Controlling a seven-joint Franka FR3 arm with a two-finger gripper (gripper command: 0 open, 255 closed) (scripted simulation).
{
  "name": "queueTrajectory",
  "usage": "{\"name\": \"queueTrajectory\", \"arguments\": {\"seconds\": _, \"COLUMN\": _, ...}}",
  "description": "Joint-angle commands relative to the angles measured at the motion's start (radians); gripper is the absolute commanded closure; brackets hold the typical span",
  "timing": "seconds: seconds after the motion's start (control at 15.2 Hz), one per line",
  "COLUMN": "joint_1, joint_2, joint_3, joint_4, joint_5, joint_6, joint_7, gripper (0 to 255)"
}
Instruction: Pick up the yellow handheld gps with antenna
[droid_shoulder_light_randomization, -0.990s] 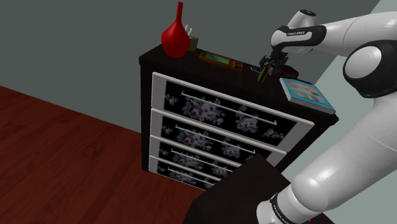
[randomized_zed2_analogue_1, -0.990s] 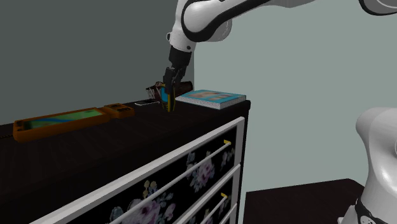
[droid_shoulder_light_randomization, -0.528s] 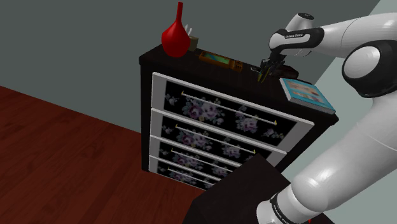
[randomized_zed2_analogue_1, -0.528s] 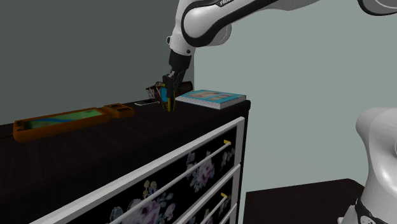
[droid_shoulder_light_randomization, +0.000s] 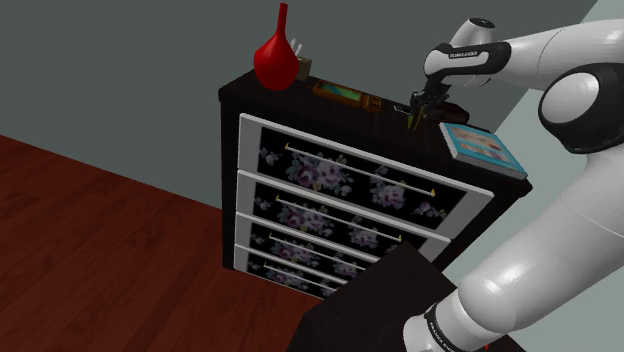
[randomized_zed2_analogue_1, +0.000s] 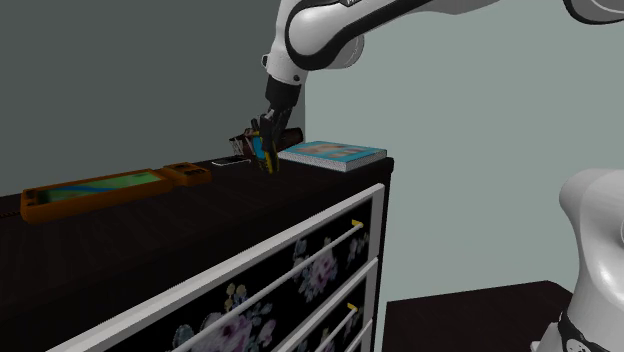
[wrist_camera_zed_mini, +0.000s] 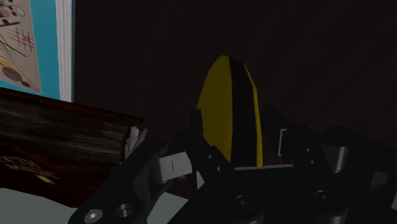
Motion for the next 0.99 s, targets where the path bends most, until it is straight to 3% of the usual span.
{"name": "queueTrajectory", "arguments": {"seconds": 0.0, "joint_1": 0.001, "joint_2": -0.003, "joint_3": 0.000, "joint_4": 0.020, "joint_5": 0.000, "joint_6": -0.023, "joint_7": -0.001, "gripper": 255}}
{"name": "queueTrajectory", "arguments": {"seconds": 0.92, "joint_1": 0.001, "joint_2": -0.006, "joint_3": 0.001, "joint_4": 0.180, "joint_5": 0.006, "joint_6": -0.185, "joint_7": -0.014, "gripper": 255}}
